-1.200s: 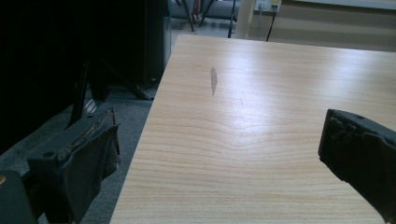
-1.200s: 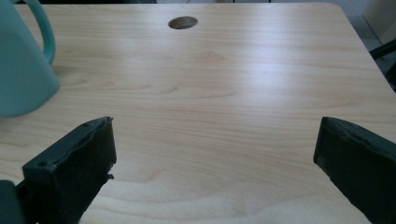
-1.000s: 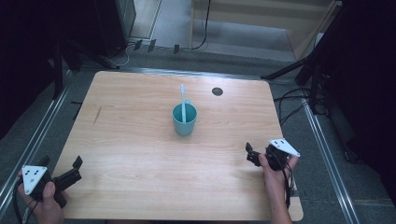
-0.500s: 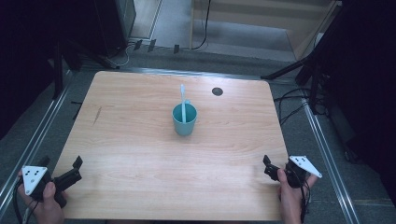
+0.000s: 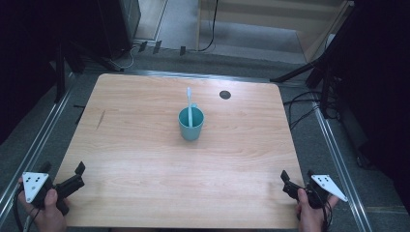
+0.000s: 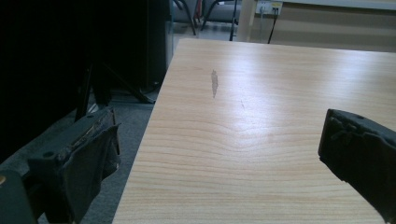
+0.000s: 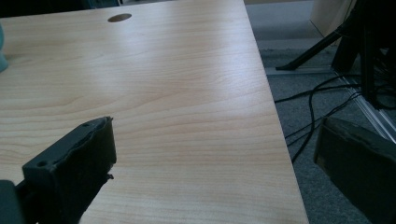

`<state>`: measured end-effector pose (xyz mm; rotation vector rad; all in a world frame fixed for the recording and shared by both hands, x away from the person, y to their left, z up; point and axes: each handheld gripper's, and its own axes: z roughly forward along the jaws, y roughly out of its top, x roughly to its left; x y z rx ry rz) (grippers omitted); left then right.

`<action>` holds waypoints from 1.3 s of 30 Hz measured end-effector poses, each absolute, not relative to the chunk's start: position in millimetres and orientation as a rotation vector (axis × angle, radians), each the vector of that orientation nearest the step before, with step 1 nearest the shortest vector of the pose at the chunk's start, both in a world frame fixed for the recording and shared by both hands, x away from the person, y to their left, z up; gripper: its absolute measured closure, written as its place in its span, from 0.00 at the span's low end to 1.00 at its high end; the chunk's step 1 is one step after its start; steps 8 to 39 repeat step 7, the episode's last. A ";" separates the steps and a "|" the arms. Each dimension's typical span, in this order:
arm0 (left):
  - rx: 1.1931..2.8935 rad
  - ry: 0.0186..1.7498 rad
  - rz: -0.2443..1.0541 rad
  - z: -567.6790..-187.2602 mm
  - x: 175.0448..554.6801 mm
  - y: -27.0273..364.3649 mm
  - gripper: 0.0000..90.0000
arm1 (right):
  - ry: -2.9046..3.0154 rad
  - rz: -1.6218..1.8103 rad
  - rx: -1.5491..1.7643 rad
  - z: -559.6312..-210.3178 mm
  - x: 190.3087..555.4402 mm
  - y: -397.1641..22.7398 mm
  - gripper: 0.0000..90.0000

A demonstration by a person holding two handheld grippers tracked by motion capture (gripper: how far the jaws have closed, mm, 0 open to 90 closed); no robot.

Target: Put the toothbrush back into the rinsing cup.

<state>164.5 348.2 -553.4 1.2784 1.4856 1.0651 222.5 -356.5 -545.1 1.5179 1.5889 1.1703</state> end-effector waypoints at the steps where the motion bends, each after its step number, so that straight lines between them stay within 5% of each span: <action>1: 1.283 1.490 1.062 -553.3 164.3 348.3 0.00 | 1.585 1.175 1.514 -545.1 221.6 -356.8 0.00; 39: 1.280 1.489 1.064 -553.3 164.3 348.1 0.00 | 1.563 1.177 1.529 -545.3 221.3 -357.5 0.00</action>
